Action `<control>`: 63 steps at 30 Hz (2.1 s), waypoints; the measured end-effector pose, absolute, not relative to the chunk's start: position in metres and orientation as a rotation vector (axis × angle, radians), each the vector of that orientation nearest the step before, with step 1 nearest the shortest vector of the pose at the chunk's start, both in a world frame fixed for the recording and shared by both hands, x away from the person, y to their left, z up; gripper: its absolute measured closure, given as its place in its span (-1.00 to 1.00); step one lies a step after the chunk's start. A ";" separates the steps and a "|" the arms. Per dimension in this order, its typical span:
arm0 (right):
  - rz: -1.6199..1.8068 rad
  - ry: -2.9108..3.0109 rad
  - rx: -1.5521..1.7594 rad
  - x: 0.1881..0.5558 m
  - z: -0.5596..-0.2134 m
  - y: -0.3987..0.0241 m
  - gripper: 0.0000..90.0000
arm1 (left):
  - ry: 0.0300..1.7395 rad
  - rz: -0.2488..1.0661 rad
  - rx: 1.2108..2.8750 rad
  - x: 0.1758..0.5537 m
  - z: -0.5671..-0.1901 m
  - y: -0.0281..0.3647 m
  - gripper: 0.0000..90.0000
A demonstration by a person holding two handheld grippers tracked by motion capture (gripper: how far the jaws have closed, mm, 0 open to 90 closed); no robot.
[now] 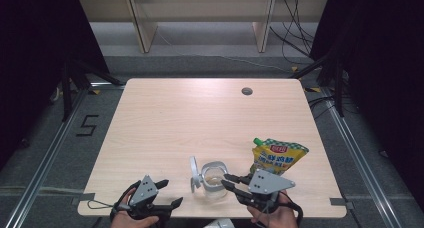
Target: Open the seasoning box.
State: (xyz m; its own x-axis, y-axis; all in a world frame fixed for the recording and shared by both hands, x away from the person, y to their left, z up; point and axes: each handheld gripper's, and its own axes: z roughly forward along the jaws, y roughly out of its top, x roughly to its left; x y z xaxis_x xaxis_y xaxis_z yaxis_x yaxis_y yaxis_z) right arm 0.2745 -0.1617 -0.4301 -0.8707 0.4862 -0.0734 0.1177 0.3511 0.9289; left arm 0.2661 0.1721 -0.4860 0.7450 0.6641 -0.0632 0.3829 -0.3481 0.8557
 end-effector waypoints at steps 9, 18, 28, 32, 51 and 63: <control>1.514 2.231 0.592 0.266 -0.448 -0.206 0.27 | 0.816 0.350 1.961 0.265 -0.487 0.170 -0.63; 1.480 2.207 0.692 0.260 -0.454 -0.239 0.16 | 0.790 0.337 1.959 0.265 -0.485 0.169 -0.63; 1.448 2.184 0.852 0.253 -0.460 -0.275 -0.07 | 0.765 0.356 1.967 0.266 -0.483 0.171 -0.63; 1.436 2.133 0.904 0.250 -0.461 -0.291 -0.15 | 0.790 0.338 1.966 0.266 -0.485 0.169 -0.63; 1.432 2.134 1.012 0.286 -0.491 -0.318 -0.65 | 0.775 0.319 1.977 0.265 -0.487 0.164 -0.64; 1.439 2.143 0.976 0.311 -0.500 -0.319 -0.64 | 0.778 0.326 1.993 0.266 -0.487 0.165 -0.64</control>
State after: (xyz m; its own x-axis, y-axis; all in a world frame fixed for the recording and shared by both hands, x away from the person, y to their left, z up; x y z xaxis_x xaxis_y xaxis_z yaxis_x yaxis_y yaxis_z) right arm 0.3106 -0.3187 -0.5004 -0.6868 0.7238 0.0665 0.3354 0.2344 0.9124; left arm 0.2664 0.1645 -0.4869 0.7632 0.6410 -0.0818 0.3912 -0.3575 0.8480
